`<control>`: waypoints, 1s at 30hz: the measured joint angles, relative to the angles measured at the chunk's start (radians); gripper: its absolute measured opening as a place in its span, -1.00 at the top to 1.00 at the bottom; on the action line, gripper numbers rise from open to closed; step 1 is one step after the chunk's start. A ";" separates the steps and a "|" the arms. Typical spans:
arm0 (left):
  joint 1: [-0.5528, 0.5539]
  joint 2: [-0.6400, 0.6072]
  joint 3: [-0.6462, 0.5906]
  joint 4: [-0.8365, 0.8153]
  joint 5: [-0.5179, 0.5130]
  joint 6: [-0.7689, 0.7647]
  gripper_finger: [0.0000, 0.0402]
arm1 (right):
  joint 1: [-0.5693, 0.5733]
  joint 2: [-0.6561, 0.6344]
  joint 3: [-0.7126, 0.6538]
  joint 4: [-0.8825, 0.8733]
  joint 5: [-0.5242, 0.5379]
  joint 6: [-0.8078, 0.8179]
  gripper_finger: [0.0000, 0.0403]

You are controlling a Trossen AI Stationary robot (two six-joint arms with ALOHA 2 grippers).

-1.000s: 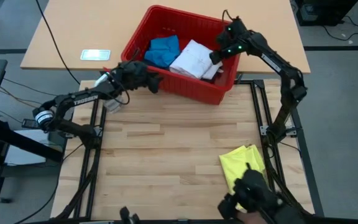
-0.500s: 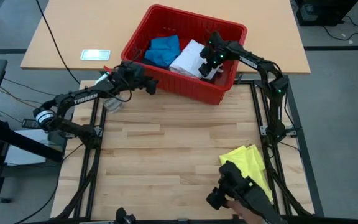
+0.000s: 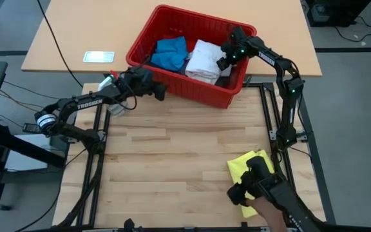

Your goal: Fold Laundry from Bin

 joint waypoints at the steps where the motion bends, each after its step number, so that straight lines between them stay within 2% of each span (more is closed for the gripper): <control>1: 0.001 -0.001 0.000 0.020 0.000 -0.005 0.01 | 0.003 0.000 0.000 0.001 0.000 0.001 0.22; 6: 0.004 -0.034 0.000 0.099 0.000 -0.013 0.01 | 0.046 0.000 -0.002 0.005 0.036 -0.020 0.22; 11: 0.029 -0.093 0.000 0.104 0.000 -0.006 0.01 | 0.087 0.000 -0.002 0.007 0.135 -0.087 0.22; 15: 0.048 -0.143 0.000 0.072 0.000 0.005 0.01 | 0.075 0.000 -0.002 0.020 0.151 -0.100 0.22; 20: 0.046 -0.178 0.000 -0.049 0.000 0.047 0.01 | 0.055 0.000 -0.002 -0.002 0.102 -0.084 0.22; 24: 0.034 -0.182 0.000 -0.165 0.000 0.047 0.01 | 0.094 0.000 -0.002 0.000 0.105 -0.105 0.20; 30: -0.017 -0.182 0.000 -0.228 0.001 0.047 0.01 | 0.167 0.000 -0.002 0.098 0.146 -0.133 -0.01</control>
